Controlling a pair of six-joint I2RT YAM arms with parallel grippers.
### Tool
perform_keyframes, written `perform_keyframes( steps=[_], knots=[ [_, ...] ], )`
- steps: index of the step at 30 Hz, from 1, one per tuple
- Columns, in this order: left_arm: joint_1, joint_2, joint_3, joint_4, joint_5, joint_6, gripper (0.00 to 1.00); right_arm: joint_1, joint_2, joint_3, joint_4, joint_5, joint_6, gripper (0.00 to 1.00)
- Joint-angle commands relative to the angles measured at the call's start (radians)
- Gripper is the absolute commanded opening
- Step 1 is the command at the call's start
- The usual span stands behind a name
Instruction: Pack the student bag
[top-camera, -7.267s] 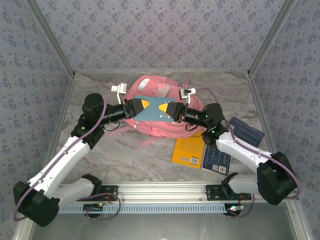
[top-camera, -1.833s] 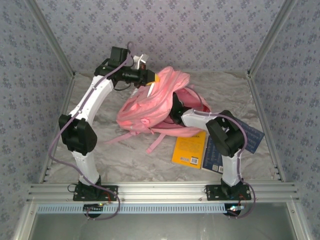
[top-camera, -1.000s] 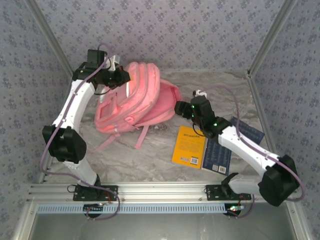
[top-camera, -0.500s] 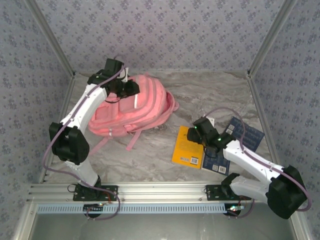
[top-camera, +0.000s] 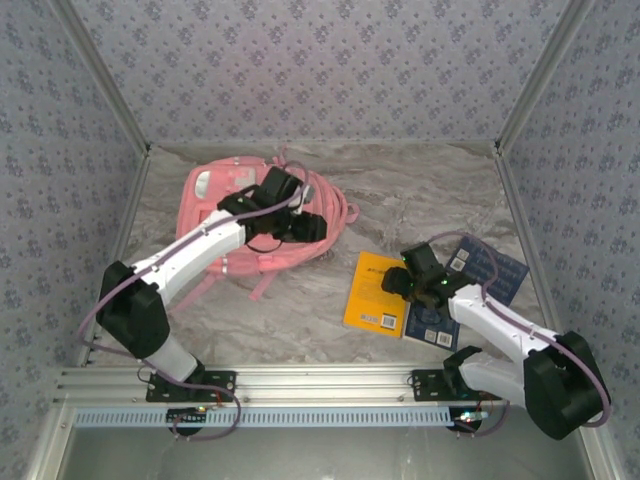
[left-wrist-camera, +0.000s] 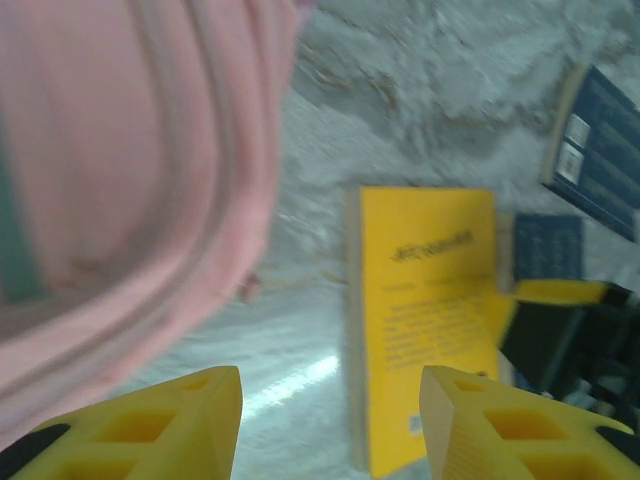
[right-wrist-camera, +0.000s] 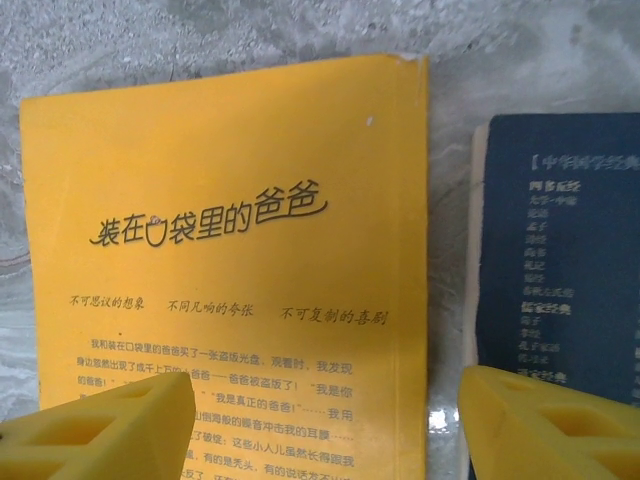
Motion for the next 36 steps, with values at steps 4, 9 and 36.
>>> perform_keyframes(
  steps=[4,9,36],
  knots=[
    [-0.064,0.031,-0.145,0.258,0.153,-0.181,0.50,-0.006,0.053,-0.009,0.015,-0.022,0.055,0.70],
    [-0.098,0.103,-0.183,0.296,0.136,-0.193,0.51,0.004,0.136,0.064,-0.092,0.078,0.125,0.70],
    [-0.135,0.368,-0.174,0.454,0.287,-0.236,0.48,0.040,0.213,-0.049,0.272,-0.216,0.132,0.58]
  ],
)
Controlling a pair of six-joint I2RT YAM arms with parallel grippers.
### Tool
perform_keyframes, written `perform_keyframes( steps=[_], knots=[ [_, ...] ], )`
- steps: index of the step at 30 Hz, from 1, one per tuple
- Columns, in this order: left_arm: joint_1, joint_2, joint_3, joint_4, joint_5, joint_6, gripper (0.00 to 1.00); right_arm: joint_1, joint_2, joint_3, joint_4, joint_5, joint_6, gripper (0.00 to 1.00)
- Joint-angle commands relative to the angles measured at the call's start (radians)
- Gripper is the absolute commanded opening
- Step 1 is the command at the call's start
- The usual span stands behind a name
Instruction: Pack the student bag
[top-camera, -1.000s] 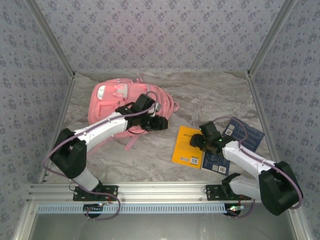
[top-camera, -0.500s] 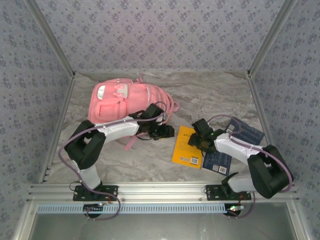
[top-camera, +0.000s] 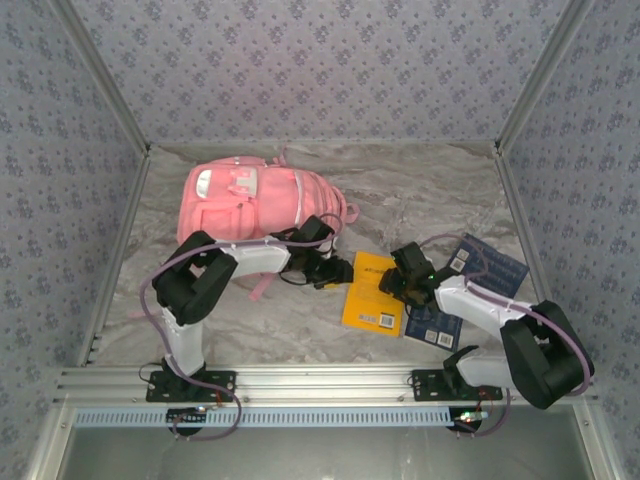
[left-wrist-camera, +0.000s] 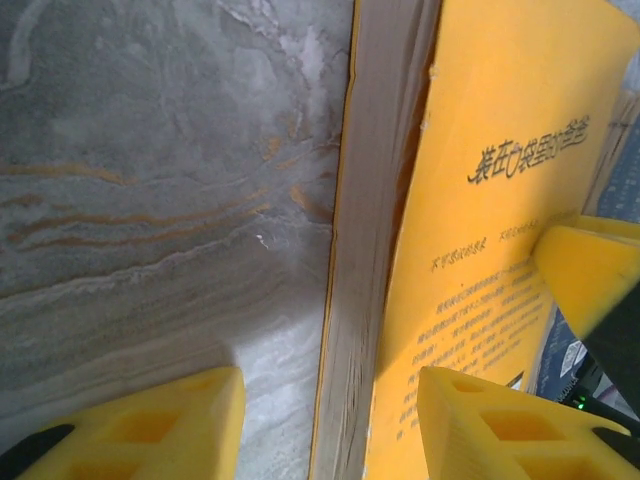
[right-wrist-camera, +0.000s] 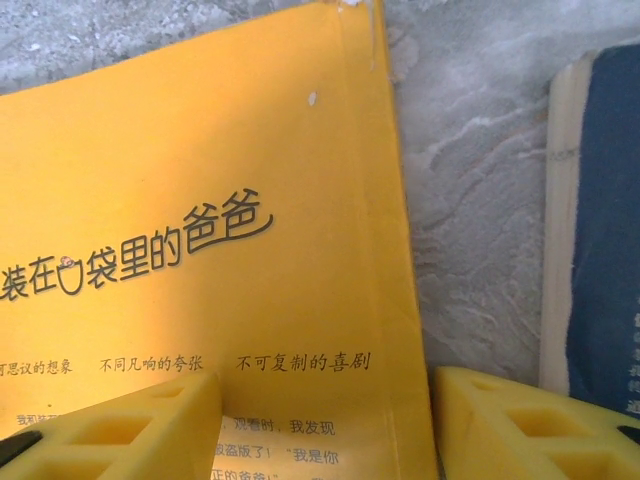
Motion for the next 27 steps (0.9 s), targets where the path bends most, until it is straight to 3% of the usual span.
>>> perform_keyframes(
  steps=[1,12,20,27],
  knots=[
    [-0.024,0.030,0.041,0.022,0.064,-0.003,0.48,0.016,0.045,-0.050,0.169,-0.222,0.020,0.58],
    [-0.043,0.056,0.121,0.023,0.148,-0.010,0.40,0.015,0.056,-0.063,0.202,-0.252,0.023,0.56],
    [-0.048,-0.001,0.155,-0.019,0.145,0.003,0.31,0.007,0.062,-0.072,0.201,-0.254,0.015,0.55],
    [-0.060,0.035,0.181,-0.020,0.149,0.000,0.32,0.003,0.068,-0.068,0.213,-0.262,0.016,0.54]
  ],
)
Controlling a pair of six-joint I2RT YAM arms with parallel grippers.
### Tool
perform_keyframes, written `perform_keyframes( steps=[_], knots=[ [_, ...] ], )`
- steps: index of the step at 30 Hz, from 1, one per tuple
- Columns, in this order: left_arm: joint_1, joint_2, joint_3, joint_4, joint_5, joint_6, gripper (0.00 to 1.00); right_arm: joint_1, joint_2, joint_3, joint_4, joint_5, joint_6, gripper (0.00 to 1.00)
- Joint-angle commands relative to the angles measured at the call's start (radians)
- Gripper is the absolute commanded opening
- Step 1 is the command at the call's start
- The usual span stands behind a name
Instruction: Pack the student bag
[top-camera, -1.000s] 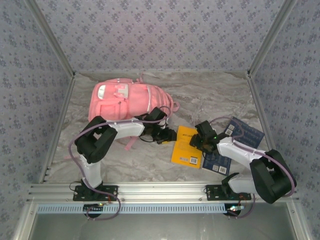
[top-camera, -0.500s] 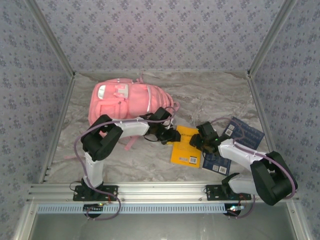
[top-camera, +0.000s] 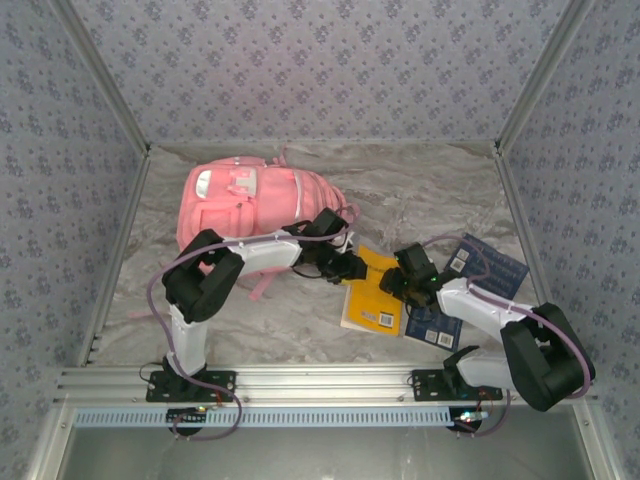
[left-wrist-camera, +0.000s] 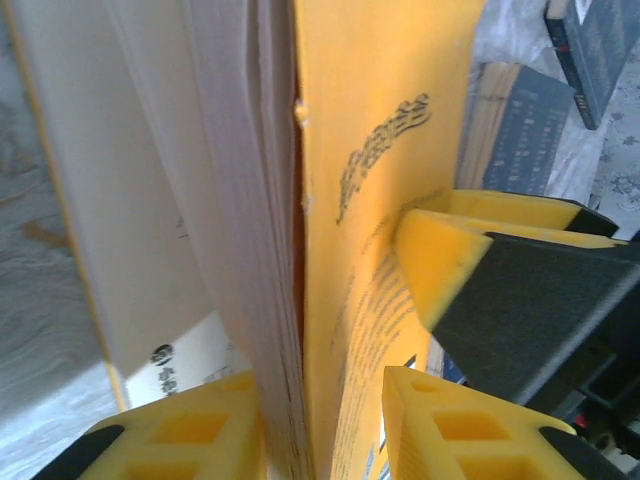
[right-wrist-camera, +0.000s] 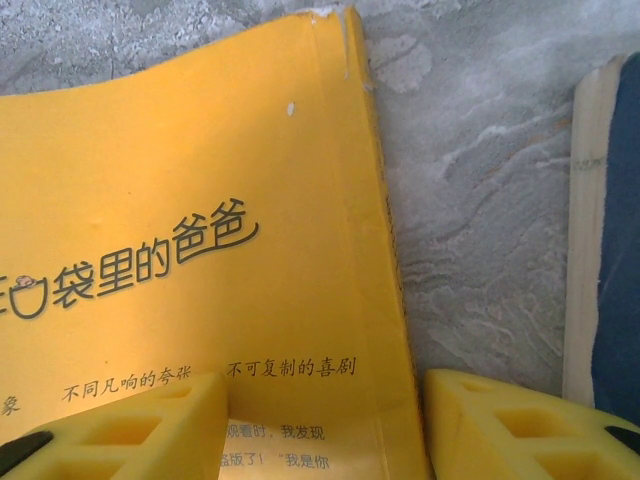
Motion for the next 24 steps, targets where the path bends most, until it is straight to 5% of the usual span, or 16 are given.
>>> perform_keyframes(
  steps=[1,3,7,16,24],
  knots=[
    [-0.020,-0.010,0.034,0.027,0.051,0.006,0.27,0.022,0.068,-0.043,0.162,-0.230,0.016,0.54],
    [-0.020,-0.014,0.034,0.019,0.044,0.011,0.13,0.023,0.065,-0.044,0.152,-0.229,0.015,0.54],
    [-0.018,-0.031,0.050,-0.023,0.016,0.041,0.00,0.019,0.037,-0.044,0.115,-0.206,0.008,0.54],
    [0.019,-0.170,-0.037,0.078,0.046,-0.005,0.00,-0.023,-0.223,-0.031,-0.036,-0.150,-0.071,0.78],
    [0.042,-0.341,-0.093,0.114,0.097,-0.002,0.00,-0.189,-0.552,-0.140,0.115,-0.417,-0.102,0.96]
  ],
)
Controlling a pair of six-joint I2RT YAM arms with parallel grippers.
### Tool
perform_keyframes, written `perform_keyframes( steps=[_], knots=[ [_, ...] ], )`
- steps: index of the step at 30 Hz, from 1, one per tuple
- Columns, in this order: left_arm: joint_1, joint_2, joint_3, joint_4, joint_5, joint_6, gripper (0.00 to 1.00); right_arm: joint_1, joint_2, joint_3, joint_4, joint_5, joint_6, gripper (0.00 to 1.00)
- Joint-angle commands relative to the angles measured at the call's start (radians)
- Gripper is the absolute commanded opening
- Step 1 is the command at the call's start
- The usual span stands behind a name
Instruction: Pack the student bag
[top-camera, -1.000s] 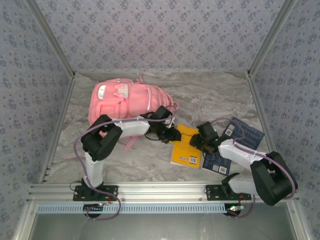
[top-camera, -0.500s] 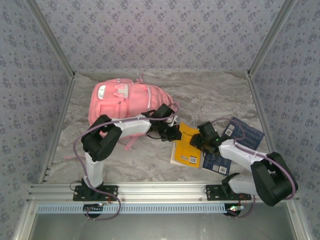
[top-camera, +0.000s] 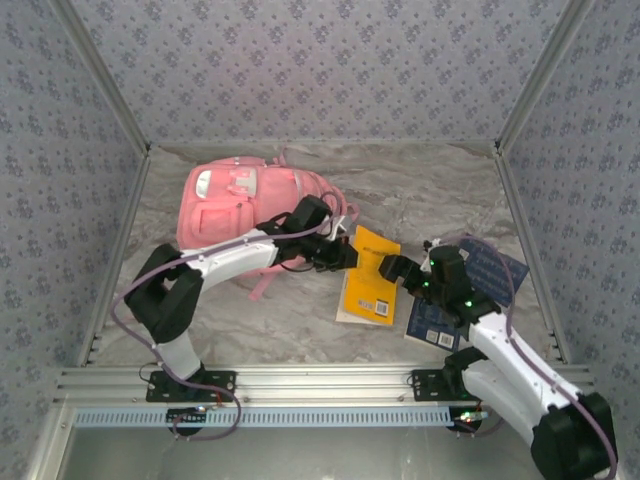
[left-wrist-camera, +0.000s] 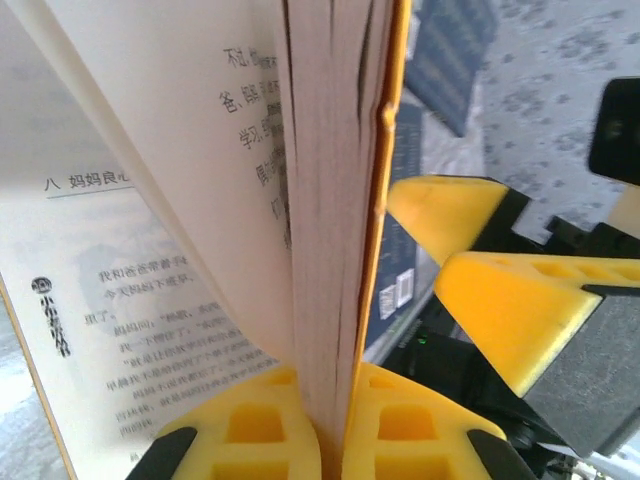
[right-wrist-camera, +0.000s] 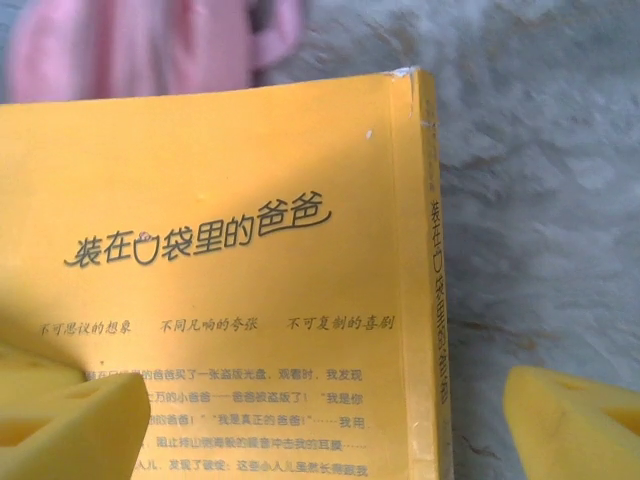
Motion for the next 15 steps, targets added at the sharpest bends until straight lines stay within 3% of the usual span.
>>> perform_keyframes(
  steps=[1,4,10,15],
  knots=[
    [0.012,-0.105,-0.013,0.086,0.079,-0.010,0.00,-0.070,-0.071,-0.061,0.108,-0.197,0.004,0.97],
    [0.025,-0.171,-0.038,0.115,0.080,-0.025,0.00,-0.135,-0.087,-0.094,0.208,-0.325,0.057,0.98],
    [0.028,-0.233,-0.063,0.180,0.107,-0.054,0.00,-0.161,-0.009,-0.160,0.637,-0.535,0.227,0.97],
    [0.030,-0.234,-0.075,0.206,0.115,-0.063,0.00,-0.144,0.065,-0.175,0.904,-0.599,0.360,0.93]
  ],
)
